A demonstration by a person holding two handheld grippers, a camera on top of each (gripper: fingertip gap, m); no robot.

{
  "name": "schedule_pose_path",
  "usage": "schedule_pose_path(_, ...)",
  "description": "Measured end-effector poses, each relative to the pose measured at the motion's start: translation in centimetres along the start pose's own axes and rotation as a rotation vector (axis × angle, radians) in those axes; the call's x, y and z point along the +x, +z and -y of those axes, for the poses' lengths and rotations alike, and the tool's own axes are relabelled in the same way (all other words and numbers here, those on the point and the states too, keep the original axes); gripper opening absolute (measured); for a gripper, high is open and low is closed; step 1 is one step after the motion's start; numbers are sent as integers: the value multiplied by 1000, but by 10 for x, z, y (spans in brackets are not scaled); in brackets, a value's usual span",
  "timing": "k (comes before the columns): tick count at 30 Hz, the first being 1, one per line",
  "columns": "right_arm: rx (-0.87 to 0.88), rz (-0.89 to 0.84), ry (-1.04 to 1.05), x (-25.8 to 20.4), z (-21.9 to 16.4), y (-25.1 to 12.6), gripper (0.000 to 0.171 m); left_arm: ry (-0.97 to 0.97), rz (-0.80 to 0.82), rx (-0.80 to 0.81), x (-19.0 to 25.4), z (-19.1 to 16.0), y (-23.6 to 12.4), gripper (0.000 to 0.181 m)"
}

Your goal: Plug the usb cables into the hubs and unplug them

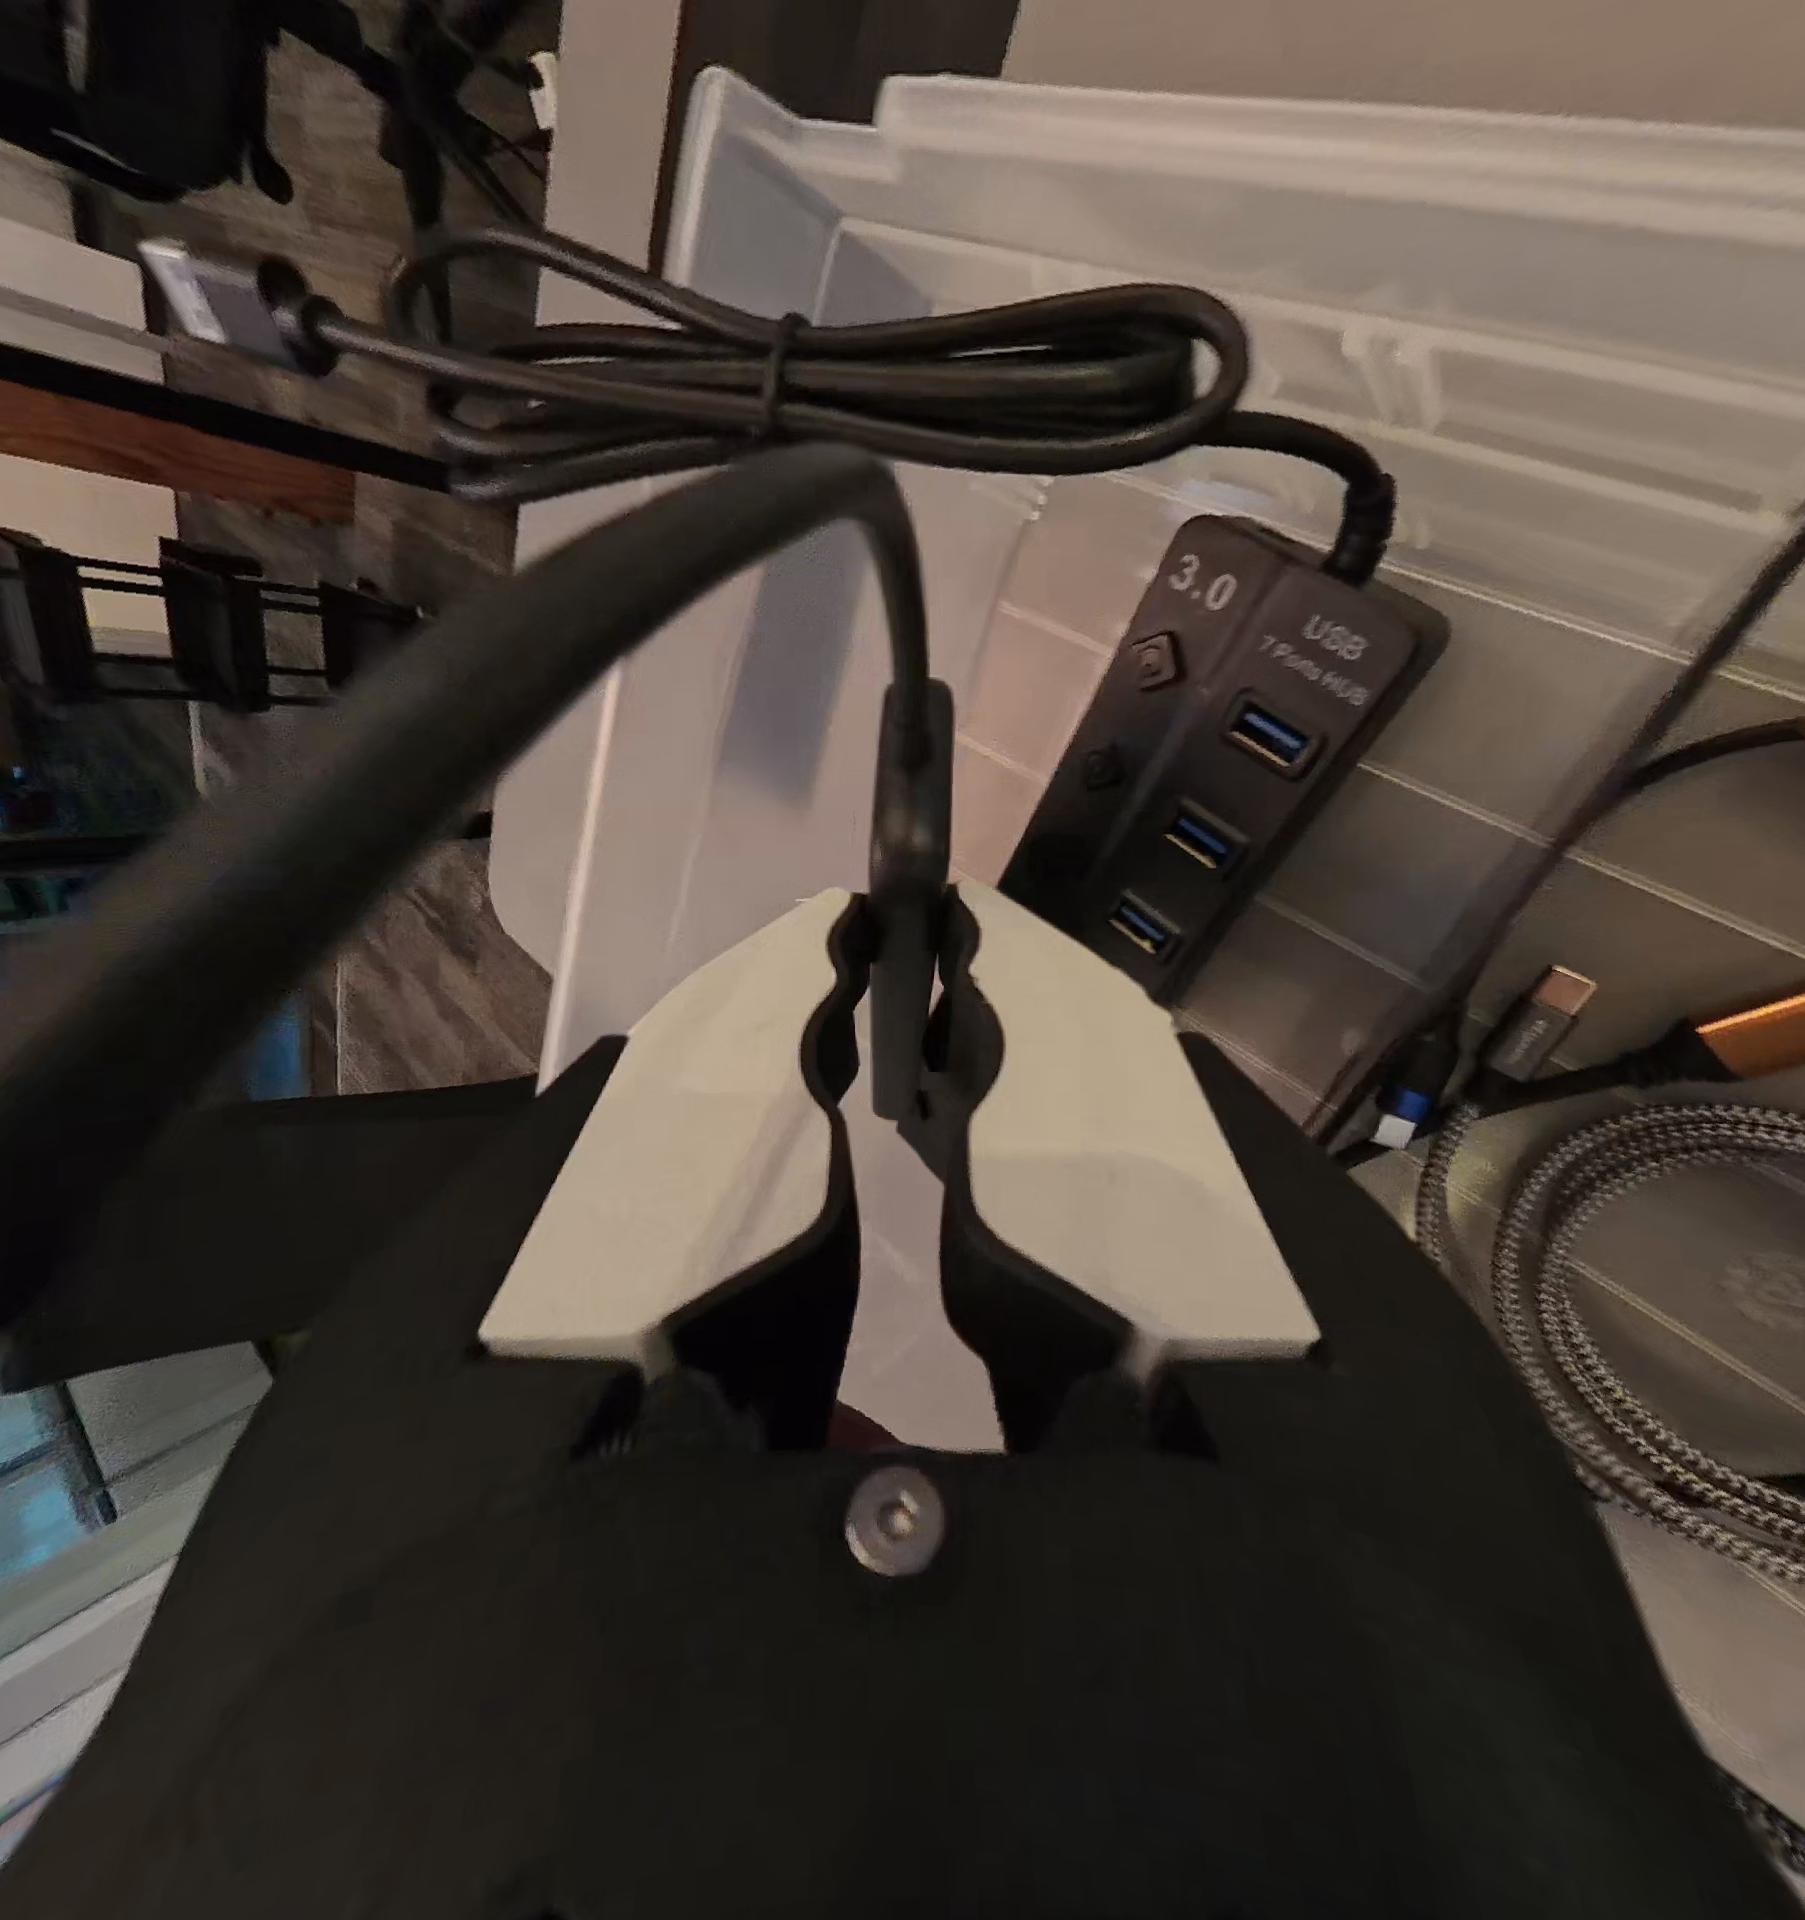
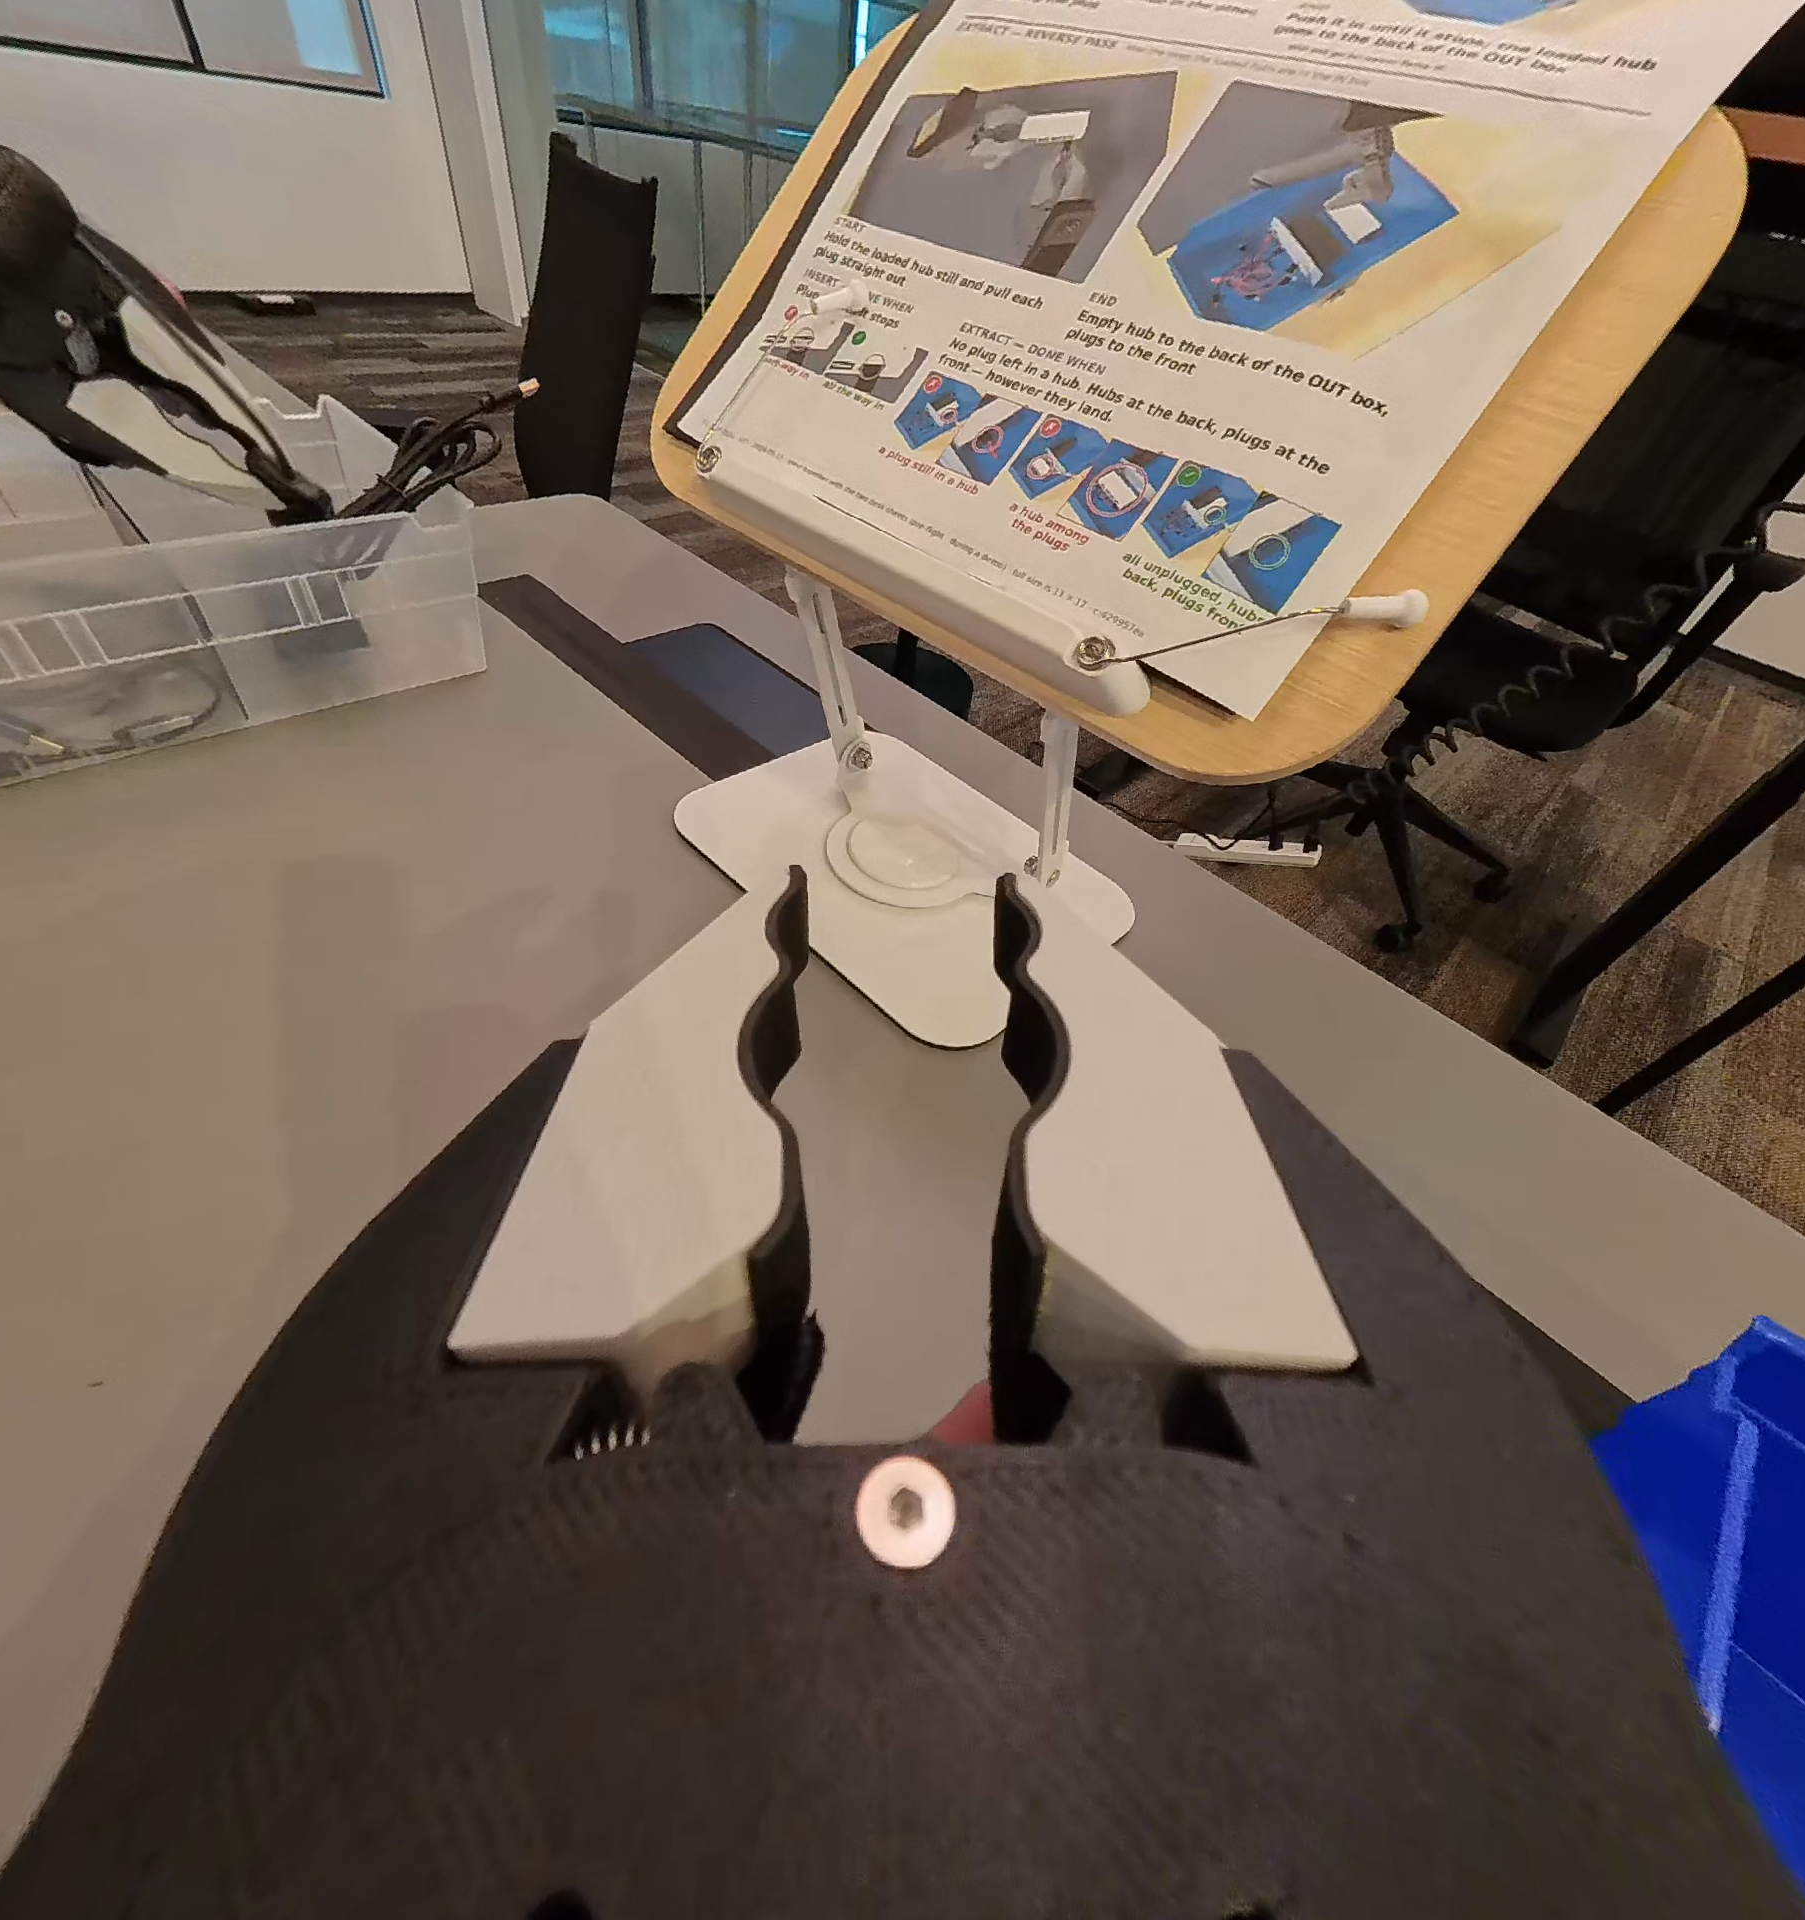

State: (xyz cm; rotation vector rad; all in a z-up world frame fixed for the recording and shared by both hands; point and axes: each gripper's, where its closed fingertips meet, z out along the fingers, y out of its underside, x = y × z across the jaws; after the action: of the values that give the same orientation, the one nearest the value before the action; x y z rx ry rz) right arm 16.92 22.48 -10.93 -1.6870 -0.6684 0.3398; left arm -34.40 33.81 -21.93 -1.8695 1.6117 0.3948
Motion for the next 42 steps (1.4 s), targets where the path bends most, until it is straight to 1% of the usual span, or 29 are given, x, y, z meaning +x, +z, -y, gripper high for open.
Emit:
schedule_pose_path(5,0,4,-3,-2,1,0,34,36,54,-13,1,-2,5,13)
schedule_pose_path(9,1,3,-4,-3,1,0,33,8,101,18,-6,5,-3,13)
schedule_pose_path(13,16,29,-14,-8,4,0,36,-6,202,79,-17,22,-24,13)
schedule_pose_path(17,14,35,-60,-15,8,-1,40,27,337,152,-22,49,-57,13)
schedule_pose_path(21,45,58,-138,-32,23,-4,42,119,492,235,-18,93,-99,13)
schedule_pose_path(24,48,81,-196,-52,30,-2,42,203,586,298,-6,133,-128,13)
schedule_pose_path(26,48,112,-196,-69,33,2,42,268,670,336,4,164,-145,12)
schedule_pose_path(29,58,212,-80,-99,40,8,42,389,823,384,25,213,-163,13)
schedule_pose_path(31,101,319,63,-120,49,8,42,483,922,383,40,242,-167,13)
schedule_pose_path(32,128,377,143,-128,55,7,42,522,981,422,49,258,-171,13)
schedule_pose_path(35,170,507,326,-142,62,5,45,624,1036,473,77,296,-165,13)
schedule_pose_path(37,162,539,384,-144,58,9,48,697,1039,512,94,317,-159,13)
schedule_pose_path(39,145,588,445,-147,52,12,50,735,1087,570,106,337,-163,12)
schedule_pose_path(42,127,661,536,-151,44,16,51,801,1110,615,123,360,-163,12)
